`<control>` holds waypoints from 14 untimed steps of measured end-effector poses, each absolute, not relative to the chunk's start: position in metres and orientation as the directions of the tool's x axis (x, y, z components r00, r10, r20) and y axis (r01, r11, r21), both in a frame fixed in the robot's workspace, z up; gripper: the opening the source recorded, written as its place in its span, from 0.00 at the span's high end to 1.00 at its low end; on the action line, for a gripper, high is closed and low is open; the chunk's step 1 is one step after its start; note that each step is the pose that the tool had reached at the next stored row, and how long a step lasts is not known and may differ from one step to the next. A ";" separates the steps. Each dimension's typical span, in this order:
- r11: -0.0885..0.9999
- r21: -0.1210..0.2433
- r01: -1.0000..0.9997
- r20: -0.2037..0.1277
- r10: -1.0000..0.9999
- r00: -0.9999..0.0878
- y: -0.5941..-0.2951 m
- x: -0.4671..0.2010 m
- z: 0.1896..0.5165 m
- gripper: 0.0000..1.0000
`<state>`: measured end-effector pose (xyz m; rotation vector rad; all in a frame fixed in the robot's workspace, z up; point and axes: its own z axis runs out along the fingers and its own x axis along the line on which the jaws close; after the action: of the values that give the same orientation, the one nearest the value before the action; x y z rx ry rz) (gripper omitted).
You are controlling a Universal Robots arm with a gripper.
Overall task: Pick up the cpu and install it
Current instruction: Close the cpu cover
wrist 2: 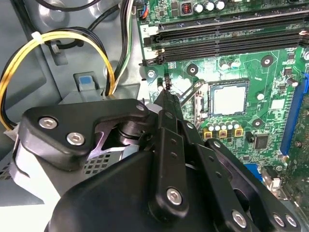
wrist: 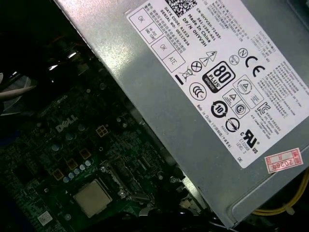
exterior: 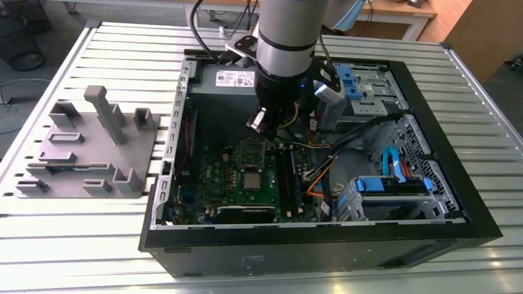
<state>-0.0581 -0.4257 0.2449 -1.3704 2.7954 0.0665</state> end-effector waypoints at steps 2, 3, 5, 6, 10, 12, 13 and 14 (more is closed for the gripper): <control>0.607 0.027 -0.794 -0.044 -0.793 -0.607 -0.426 -0.058 0.245 0.89; 0.604 0.027 -0.796 -0.045 -0.795 -0.605 -0.426 -0.058 0.246 0.89; 0.599 0.027 -0.800 -0.045 -0.799 -0.600 -0.426 -0.058 0.246 0.89; 0.597 0.028 -0.802 -0.045 -0.801 -0.597 -0.426 -0.058 0.246 0.89; 0.587 0.028 -0.809 -0.046 -0.808 -0.587 -0.426 -0.058 0.247 0.89; 0.582 0.028 -0.813 -0.046 -0.812 -0.582 -0.427 -0.058 0.247 0.89; 0.579 0.029 -0.815 -0.047 -0.813 -0.580 -0.427 -0.058 0.247 0.89; 0.577 0.029 -0.816 -0.047 -0.815 -0.577 -0.427 -0.058 0.247 0.89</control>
<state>-0.0581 -0.4270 0.2469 -1.4304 2.7640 0.0736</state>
